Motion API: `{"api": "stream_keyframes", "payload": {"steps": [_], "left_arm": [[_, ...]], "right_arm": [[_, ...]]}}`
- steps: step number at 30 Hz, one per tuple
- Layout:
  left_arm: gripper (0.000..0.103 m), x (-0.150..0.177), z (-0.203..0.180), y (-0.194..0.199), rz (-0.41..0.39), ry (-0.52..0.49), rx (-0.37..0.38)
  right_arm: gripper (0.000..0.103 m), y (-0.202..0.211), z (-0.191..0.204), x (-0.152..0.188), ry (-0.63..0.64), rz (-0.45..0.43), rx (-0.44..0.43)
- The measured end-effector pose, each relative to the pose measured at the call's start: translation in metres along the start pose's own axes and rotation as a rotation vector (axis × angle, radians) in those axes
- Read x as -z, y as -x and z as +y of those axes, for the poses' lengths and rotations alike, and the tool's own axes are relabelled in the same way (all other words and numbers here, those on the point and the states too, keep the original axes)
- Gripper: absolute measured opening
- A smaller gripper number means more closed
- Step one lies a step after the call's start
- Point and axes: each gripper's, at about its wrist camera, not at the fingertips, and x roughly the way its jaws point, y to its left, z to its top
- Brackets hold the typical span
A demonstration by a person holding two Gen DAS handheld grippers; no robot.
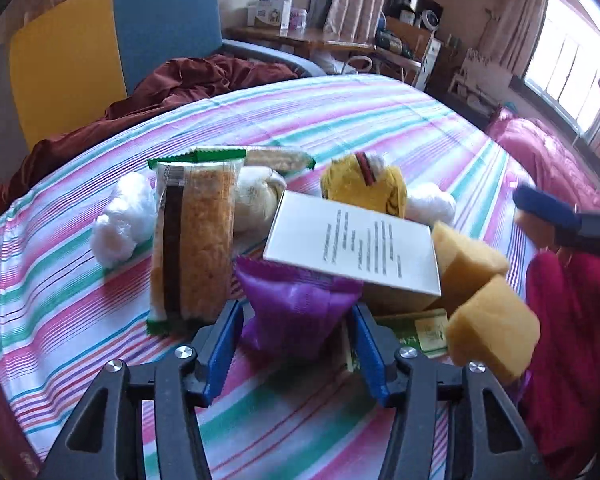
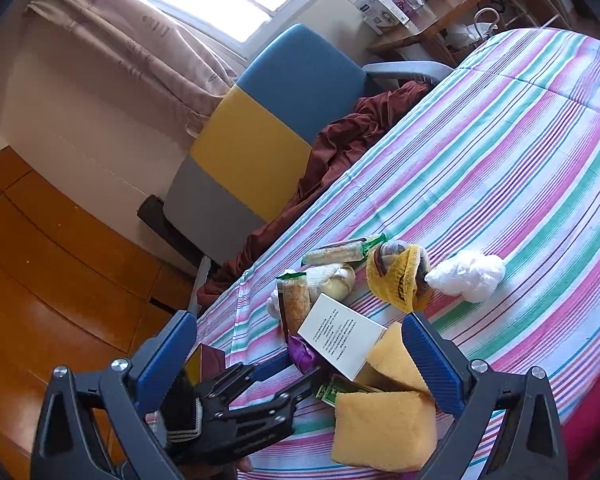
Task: Organize objects
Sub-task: 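Reach the left gripper to the purple candy packet and grasp it, then carry the purple packet with the left gripper while the right gripper grasps the white box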
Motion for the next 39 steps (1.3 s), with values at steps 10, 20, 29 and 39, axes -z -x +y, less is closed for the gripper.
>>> {"api": "stream_keyframes", "payload": {"steps": [10,20,29,39], "left_arm": [[0.031,0.037,0.005,0.033,-0.010,0.037,0.029],[0.031,0.115,0.001,0.094,-0.005,0.087,0.023],[0.031,0.138,-0.002,0.129,-0.028,0.104,0.036],[0.031,0.142,0.005,0.145,-0.081,0.139,0.043]], "right_arm": [[0.103,-0.005,-0.002,-0.001,0.001,0.023,0.048],[0.103,-0.024,0.007,0.001,0.081,0.109,0.166],[0.103,-0.085,0.042,0.006,0.380,0.290,0.396],[0.087,-0.162,0.037,0.034,0.695,0.462,0.603]]}}
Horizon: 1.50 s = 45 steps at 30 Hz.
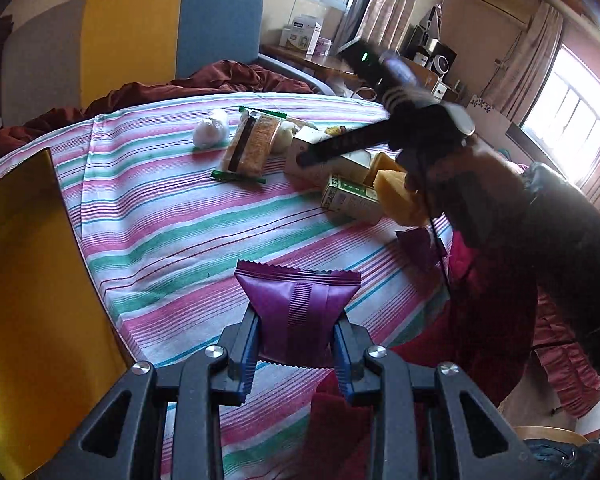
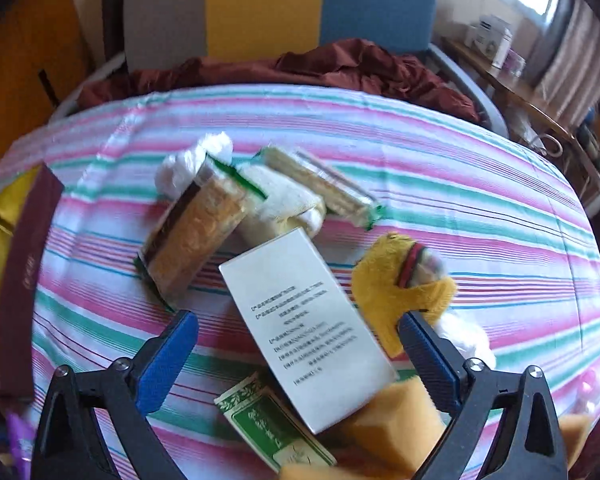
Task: Organize objects
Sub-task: 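Carry the purple packet with the left gripper while the right gripper grasps the white box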
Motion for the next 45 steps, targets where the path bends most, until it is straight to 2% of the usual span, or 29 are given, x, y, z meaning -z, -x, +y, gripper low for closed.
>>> {"api": "stream_keyframes", "payload": {"steps": [1,2,3,8,13,17,21,26,30,39,45], "left_arm": [[0.031,0.001,0.001,0.001,-0.003,0.006,0.001],[0.031,0.002,0.001,0.002,-0.005,0.012,0.002],[0.031,0.002,0.002,0.003,-0.009,0.017,0.006],[0.031,0.003,0.002,0.018,-0.044,0.019,-0.010],[0.032,0.004,0.027,0.052,-0.090,0.082,-0.095],[0.032,0.013,0.062,0.084,-0.115,0.148,-0.229],[0.032,0.029,0.109,0.113,-0.113,0.231,-0.403],[0.032,0.048,0.163,0.131,-0.078,0.369,-0.519],[0.031,0.063,0.185,0.126,-0.019,0.424,-0.561],[0.033,0.088,0.206,0.104,0.104,0.444,-0.639],[0.043,0.096,0.202,0.102,0.101,0.423,-0.646]], "right_arm": [[0.067,-0.006,0.001,0.001,0.013,0.020,0.027],[0.056,-0.008,0.000,0.001,0.017,0.024,0.004],[0.051,-0.009,0.000,0.001,0.016,0.022,-0.007],[0.050,-0.011,0.005,0.002,0.045,0.020,0.012],[0.050,-0.011,0.007,0.003,0.042,0.020,0.016],[0.051,-0.010,0.010,0.002,0.047,0.019,0.026],[0.051,-0.010,0.011,0.003,0.051,0.019,0.031],[0.051,-0.014,0.014,0.004,0.072,0.033,0.047],[0.051,-0.013,0.015,0.005,0.073,0.031,0.049],[0.051,-0.012,0.016,0.005,0.071,0.032,0.048],[0.051,-0.012,0.015,0.006,0.066,0.035,0.044]]}}
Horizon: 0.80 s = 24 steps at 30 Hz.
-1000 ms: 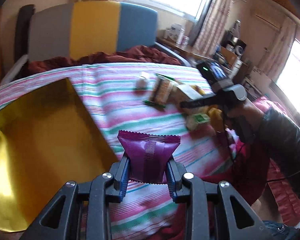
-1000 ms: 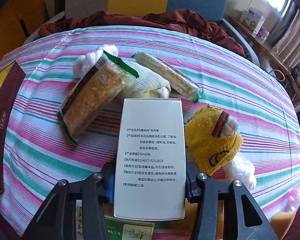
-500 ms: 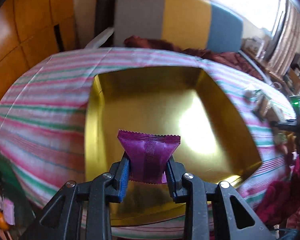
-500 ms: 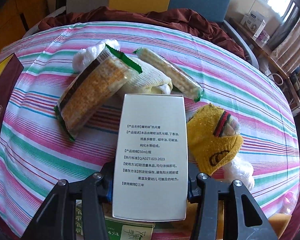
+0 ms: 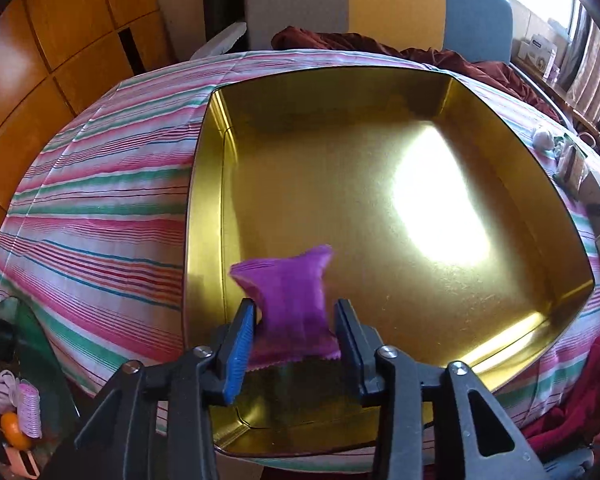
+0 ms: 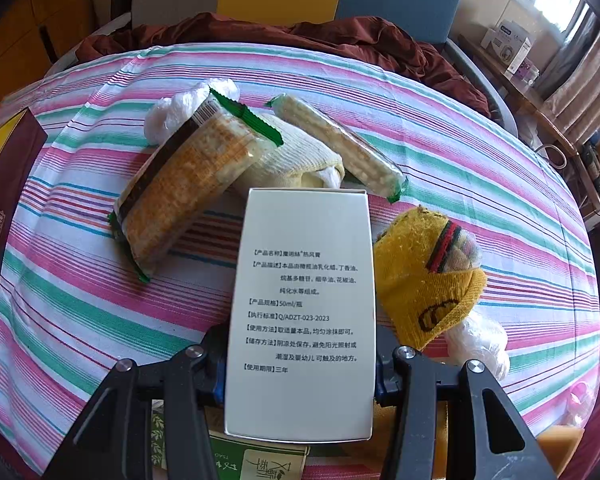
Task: Organize objects
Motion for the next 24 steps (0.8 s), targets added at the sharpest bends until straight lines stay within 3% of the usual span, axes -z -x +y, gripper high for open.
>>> {"api": "stream_keyframes", "payload": {"steps": [6,14,21,24], "left_arm": [[0.044,0.004,0.007,0.015,-0.051,0.056,0.018],[0.044,0.012,0.016,0.057,-0.183,0.131,0.024],[0.044,0.005,0.038,0.068,-0.230,0.195,0.041],[0.044,0.007,0.047,0.069,-0.245,0.230,0.045]], "right_arm": [[0.051,0.001,-0.001,0.001,0.001,-0.002,0.006],[0.051,0.010,-0.009,-0.001,-0.029,-0.040,0.017],[0.051,0.061,-0.023,-0.003,-0.149,-0.219,0.062],[0.051,0.100,-0.007,-0.008,-0.174,-0.322,0.050]]}}
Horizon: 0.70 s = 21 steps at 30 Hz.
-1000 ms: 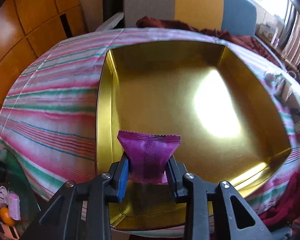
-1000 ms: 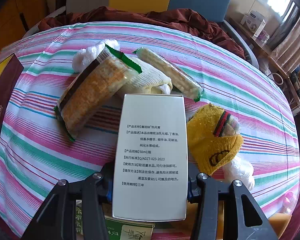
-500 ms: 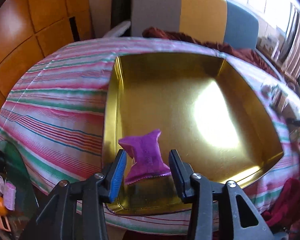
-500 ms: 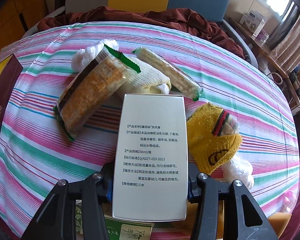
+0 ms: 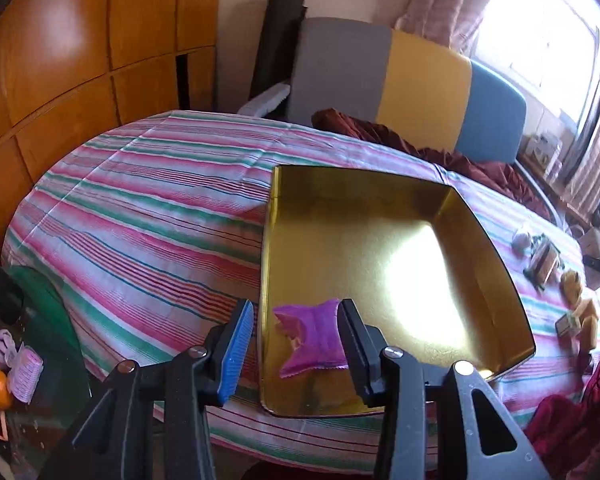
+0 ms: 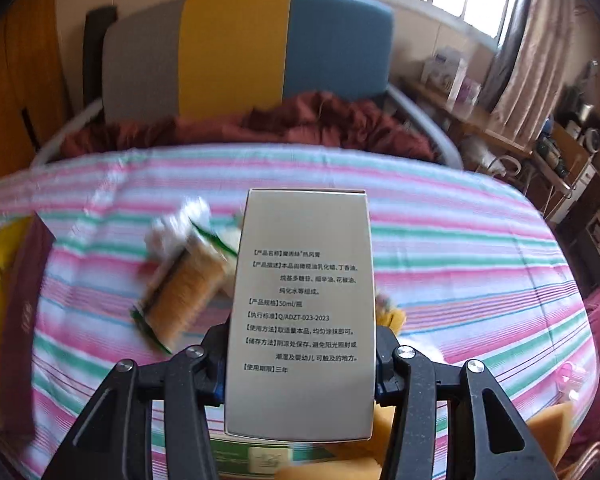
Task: Organize objects
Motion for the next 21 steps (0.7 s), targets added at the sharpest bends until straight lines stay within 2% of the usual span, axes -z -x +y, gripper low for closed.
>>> {"api": "stream_keyframes", "payload": {"steps": [3,8,11,14,16,21], "left_arm": [[0.044,0.002,0.007,0.000,-0.007,0.032,-0.001],[0.044,0.005,0.013,-0.001,-0.005,0.060,0.001],[0.044,0.004,0.017,0.000,-0.017,0.068,-0.002],[0.044,0.005,0.019,0.001,-0.025,0.074,-0.001],[0.044,0.006,0.020,-0.002,-0.022,0.080,-0.003],[0.044,0.009,0.026,-0.007,-0.003,0.112,0.001]], "right_arm": [[0.051,0.031,0.049,-0.009,0.039,-0.031,-0.158],[0.051,0.053,0.181,0.003,0.248,0.007,-0.395],[0.051,0.059,0.258,0.019,0.350,0.058,-0.506],[0.051,0.048,0.324,0.039,0.444,0.147,-0.526],[0.051,0.033,0.354,0.051,0.465,0.223,-0.526],[0.052,0.005,0.393,0.072,0.431,0.349,-0.516]]}}
